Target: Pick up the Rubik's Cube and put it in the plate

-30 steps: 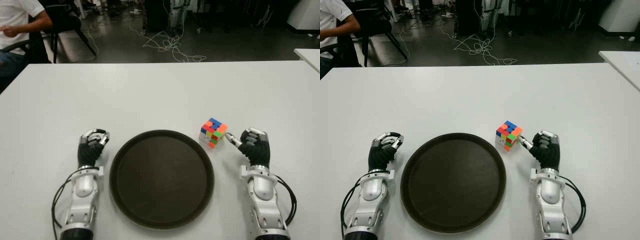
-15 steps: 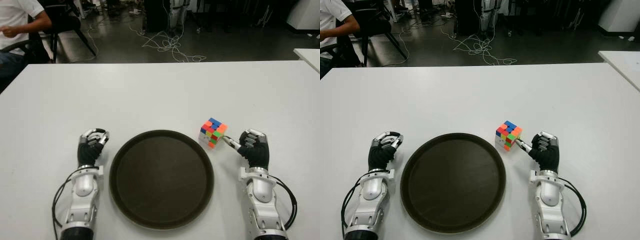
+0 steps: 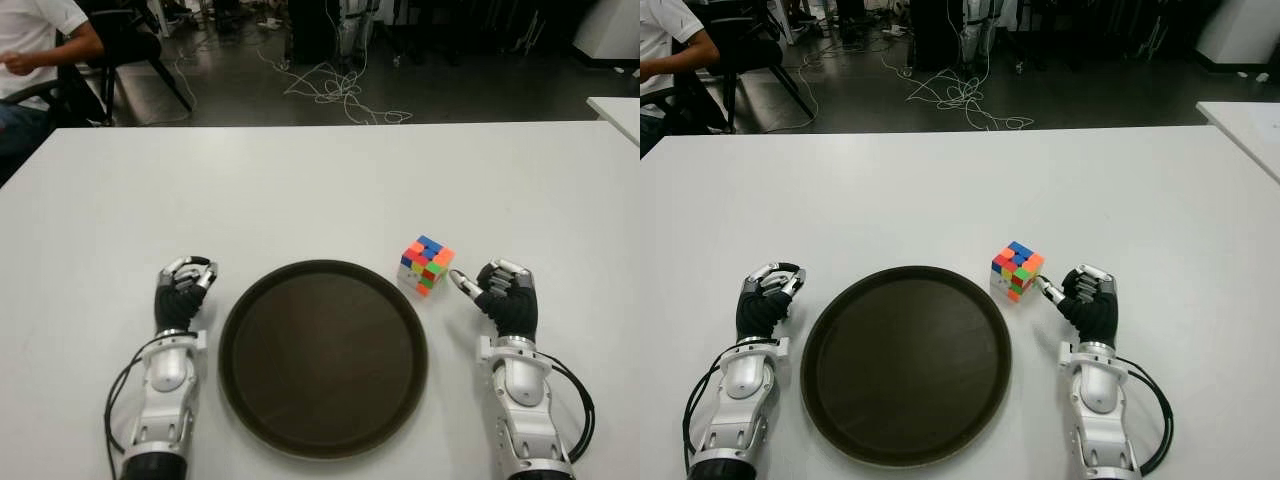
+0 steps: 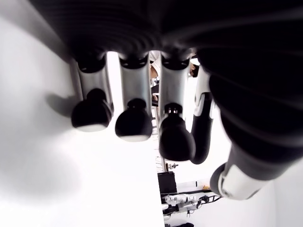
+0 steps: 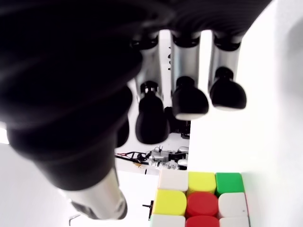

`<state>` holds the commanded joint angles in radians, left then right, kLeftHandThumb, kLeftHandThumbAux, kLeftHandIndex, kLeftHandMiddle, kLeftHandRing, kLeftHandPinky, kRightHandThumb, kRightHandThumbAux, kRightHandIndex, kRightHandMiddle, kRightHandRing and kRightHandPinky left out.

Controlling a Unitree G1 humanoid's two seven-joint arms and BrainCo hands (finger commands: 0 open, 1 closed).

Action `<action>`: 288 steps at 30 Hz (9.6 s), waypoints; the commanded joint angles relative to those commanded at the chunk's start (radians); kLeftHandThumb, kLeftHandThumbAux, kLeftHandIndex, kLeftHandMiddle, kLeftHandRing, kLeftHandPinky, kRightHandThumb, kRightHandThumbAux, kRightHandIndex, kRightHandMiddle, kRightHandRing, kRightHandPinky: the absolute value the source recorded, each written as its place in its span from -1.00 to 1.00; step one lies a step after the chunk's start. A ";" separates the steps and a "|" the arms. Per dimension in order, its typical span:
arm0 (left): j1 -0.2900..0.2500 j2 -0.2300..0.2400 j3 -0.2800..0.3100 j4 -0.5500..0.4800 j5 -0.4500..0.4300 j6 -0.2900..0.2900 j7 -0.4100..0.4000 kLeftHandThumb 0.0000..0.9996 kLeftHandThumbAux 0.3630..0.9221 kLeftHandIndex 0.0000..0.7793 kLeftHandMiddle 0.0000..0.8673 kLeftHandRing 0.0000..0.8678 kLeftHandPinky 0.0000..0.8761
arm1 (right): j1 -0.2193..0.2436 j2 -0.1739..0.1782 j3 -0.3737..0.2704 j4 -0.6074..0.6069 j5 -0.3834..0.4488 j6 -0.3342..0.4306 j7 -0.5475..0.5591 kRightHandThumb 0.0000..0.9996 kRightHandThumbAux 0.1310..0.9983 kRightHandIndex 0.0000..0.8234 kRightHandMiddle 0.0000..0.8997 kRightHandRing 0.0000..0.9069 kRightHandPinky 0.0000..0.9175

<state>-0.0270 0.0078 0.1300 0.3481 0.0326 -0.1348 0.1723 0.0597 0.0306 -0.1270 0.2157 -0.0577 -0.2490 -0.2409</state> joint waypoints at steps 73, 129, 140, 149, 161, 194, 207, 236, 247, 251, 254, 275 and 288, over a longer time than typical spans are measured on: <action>0.002 -0.015 -0.011 0.003 0.004 -0.019 0.002 0.44 0.20 0.14 0.88 0.91 0.87 | -0.100 -0.199 0.207 -0.185 -0.467 0.424 0.139 -1.00 0.35 -1.00 -1.00 -1.00 -1.00; 0.014 -0.042 -0.004 -0.023 -0.002 -0.005 0.011 0.44 0.20 0.14 0.92 0.96 0.93 | -0.318 -0.393 0.386 -0.273 -0.704 0.842 0.486 -1.00 0.14 -1.00 -1.00 -1.00 -1.00; 0.015 -0.044 -0.001 -0.006 -0.002 -0.046 0.008 0.44 0.20 0.14 0.92 0.95 0.93 | -0.376 -0.397 0.411 -0.190 -0.700 0.803 0.474 -1.00 0.16 -1.00 -1.00 -1.00 -1.00; 0.017 -0.035 -0.009 -0.010 0.018 -0.037 0.013 0.44 0.20 0.14 0.92 0.95 0.92 | -0.397 -0.397 0.431 -0.168 -0.702 0.781 0.472 -1.00 0.18 -1.00 -1.00 -1.00 -1.00; 0.024 -0.036 -0.013 -0.031 0.021 -0.013 0.013 0.44 0.20 0.14 0.90 0.94 0.91 | -0.425 -0.384 0.450 -0.138 -0.699 0.773 0.469 -1.00 0.20 -1.00 -1.00 -1.00 -1.00; 0.021 -0.036 -0.014 -0.028 0.014 -0.018 0.019 0.44 0.20 0.14 0.92 0.96 0.94 | -0.433 -0.372 0.486 -0.151 -0.703 0.778 0.481 -1.00 0.18 -1.00 -1.00 -1.00 -1.00; 0.020 -0.044 -0.007 -0.008 0.012 -0.047 0.036 0.44 0.20 0.14 0.90 0.95 0.93 | -0.434 -0.380 0.510 -0.163 -0.719 0.811 0.517 -1.00 0.14 -1.00 -1.00 -1.00 -1.00; 0.011 -0.048 -0.002 0.025 0.012 -0.082 0.061 0.43 0.20 0.14 0.88 0.95 0.94 | -0.443 -0.429 0.478 -0.286 -0.763 0.866 0.557 -1.00 0.30 -1.00 -1.00 -1.00 -1.00; 0.015 -0.049 -0.002 0.017 0.001 -0.077 0.052 0.43 0.20 0.14 0.88 0.95 0.94 | -0.439 -0.424 0.452 -0.278 -0.760 0.861 0.521 -1.00 0.29 -1.00 -1.00 -1.00 -1.00; 0.015 -0.050 -0.001 0.016 0.001 -0.076 0.053 0.43 0.20 0.14 0.88 0.94 0.93 | -0.439 -0.425 0.451 -0.276 -0.762 0.871 0.523 -1.00 0.29 -1.00 -1.00 -1.00 -1.00; 0.016 -0.050 0.000 0.017 0.000 -0.078 0.052 0.43 0.20 0.14 0.88 0.95 0.94 | -0.438 -0.423 0.449 -0.277 -0.760 0.874 0.523 -1.00 0.28 -1.00 -1.00 -1.00 -1.00; 0.012 -0.046 -0.001 0.030 0.011 -0.088 0.056 0.43 0.20 0.14 0.89 0.95 0.94 | -0.411 -0.438 0.441 -0.266 -0.759 0.845 0.516 -1.00 0.30 -1.00 -1.00 -1.00 -1.00; 0.014 -0.054 0.003 0.017 0.001 -0.068 0.056 0.43 0.20 0.14 0.89 0.95 0.94 | -0.392 -0.435 0.448 -0.313 -0.762 0.847 0.538 -1.00 0.27 -1.00 -1.00 -1.00 -1.00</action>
<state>-0.0134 -0.0460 0.1327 0.3646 0.0335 -0.2027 0.2281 -0.3319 -0.4042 0.3207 -0.0968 -0.8199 0.5977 0.2967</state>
